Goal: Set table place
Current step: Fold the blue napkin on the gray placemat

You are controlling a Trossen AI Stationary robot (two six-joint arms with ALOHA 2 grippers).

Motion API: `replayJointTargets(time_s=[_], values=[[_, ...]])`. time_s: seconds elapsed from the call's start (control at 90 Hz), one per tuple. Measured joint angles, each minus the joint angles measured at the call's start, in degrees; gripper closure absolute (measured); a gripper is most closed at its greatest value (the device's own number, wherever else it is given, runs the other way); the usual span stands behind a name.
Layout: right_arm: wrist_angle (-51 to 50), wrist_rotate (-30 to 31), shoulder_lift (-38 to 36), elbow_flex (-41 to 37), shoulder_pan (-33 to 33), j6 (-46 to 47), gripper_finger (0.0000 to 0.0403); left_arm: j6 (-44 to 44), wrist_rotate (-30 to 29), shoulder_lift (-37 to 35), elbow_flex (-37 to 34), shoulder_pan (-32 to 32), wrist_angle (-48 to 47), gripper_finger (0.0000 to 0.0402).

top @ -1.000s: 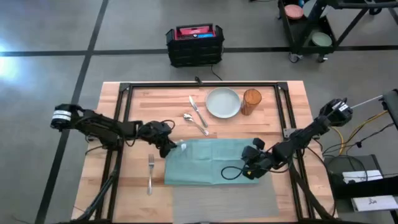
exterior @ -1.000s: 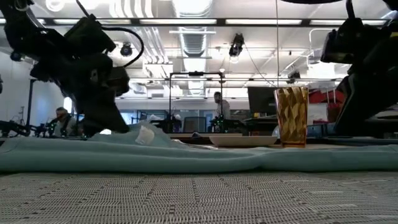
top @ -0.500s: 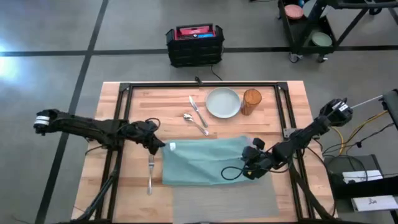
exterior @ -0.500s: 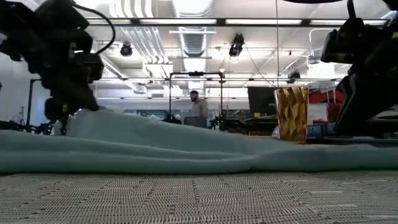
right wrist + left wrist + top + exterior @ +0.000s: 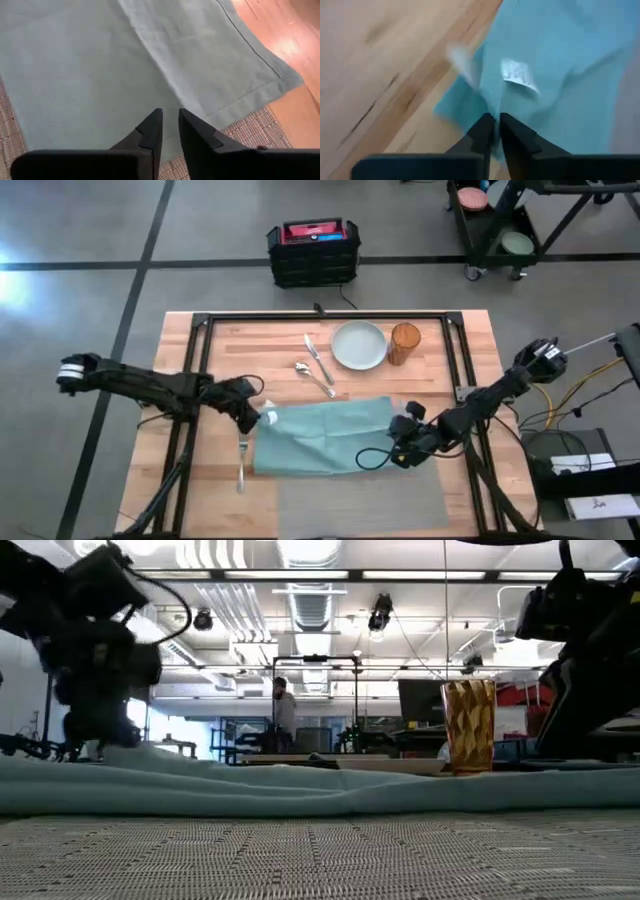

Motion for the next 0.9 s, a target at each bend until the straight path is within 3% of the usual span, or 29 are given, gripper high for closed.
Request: replayJointTargets(time_s=[0.178, 0.267, 0.367, 0.5, 0.711, 0.9], values=[[0.0, -0.5, -0.3, 0.0, 0.0, -3.3, 0.0303, 2.5, 0.2, -0.9, 6.5, -0.2, -18.0, 0.0284], [0.0, -1.7, -0.5, 0.6, 0.0, -5.3, 0.0282, 3.1, -2.8, -2.4, 12.2, -1.9, -21.0, 0.0266], [0.1, -2.0, -0.5, 1.8, 0.0, -5.9, 0.0263, 3.4, -3.6, -2.9, 16.6, -6.1, -13.9, 0.0258], [0.9, -4.4, -0.5, 2.9, 0.0, -6.9, 0.0248, -0.1, -3.9, 0.7, 16.7, -15.7, -4.4, 0.0262], [13.8, -6.7, 2.6, 0.7, 0.4, -11.6, 0.0251, -9.2, -9.9, 16.6, 14.9, -31.3, 8.9, 0.0293], [18.2, -8.5, 9.2, 0.6, 0.4, -14.3, 0.0272, -11.4, -13.0, 30.1, 19.2, -34.9, 13.2, 0.0321]])
